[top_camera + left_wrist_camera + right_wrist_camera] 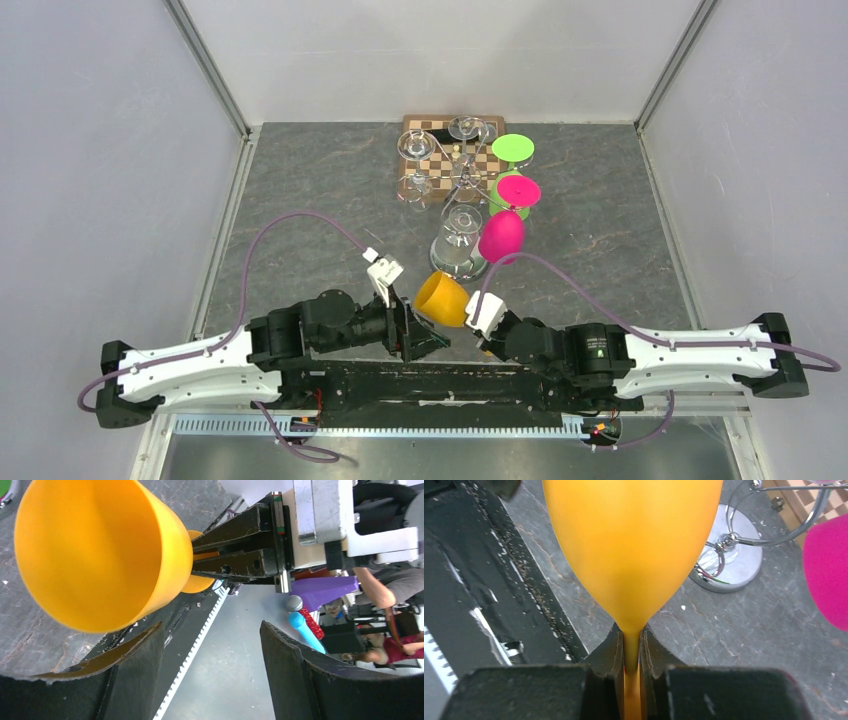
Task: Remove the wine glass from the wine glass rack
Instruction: Place the wine glass at the center of the board.
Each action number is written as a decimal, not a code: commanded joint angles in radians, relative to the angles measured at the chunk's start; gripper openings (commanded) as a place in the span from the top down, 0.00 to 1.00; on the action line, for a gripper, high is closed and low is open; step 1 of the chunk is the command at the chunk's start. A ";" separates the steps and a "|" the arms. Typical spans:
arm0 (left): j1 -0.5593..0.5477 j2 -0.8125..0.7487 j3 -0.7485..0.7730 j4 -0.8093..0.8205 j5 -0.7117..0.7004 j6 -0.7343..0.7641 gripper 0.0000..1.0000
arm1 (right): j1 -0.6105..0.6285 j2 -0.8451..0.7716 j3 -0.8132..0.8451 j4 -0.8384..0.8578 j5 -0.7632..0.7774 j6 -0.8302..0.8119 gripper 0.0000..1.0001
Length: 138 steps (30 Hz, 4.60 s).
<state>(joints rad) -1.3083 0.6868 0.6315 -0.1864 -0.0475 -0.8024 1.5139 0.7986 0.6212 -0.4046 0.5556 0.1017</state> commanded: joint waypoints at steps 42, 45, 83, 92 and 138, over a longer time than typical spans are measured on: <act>0.350 -0.191 -0.218 0.005 0.166 -0.483 0.33 | -0.001 -0.115 -0.043 0.179 -0.068 -0.564 1.00; 0.356 -0.195 -0.228 0.007 0.177 -0.490 0.39 | -0.001 -0.102 -0.033 0.187 -0.068 -0.569 1.00; 0.374 -0.118 -0.008 -0.368 0.054 -0.334 0.98 | -0.001 -0.191 0.002 0.107 -0.022 -0.537 0.46; 0.374 -0.044 0.250 -0.773 -0.191 -0.216 0.98 | -0.001 -0.336 0.016 0.134 0.085 -0.436 0.28; 1.368 0.656 0.752 -0.787 -0.113 0.440 0.98 | -0.396 0.014 0.252 -0.135 -0.170 0.035 0.02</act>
<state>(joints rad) -0.0116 1.2938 1.3235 -1.0359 -0.2302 -0.4248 1.1282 0.8444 0.8856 -0.5270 0.3958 0.0853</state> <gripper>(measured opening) 0.037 0.979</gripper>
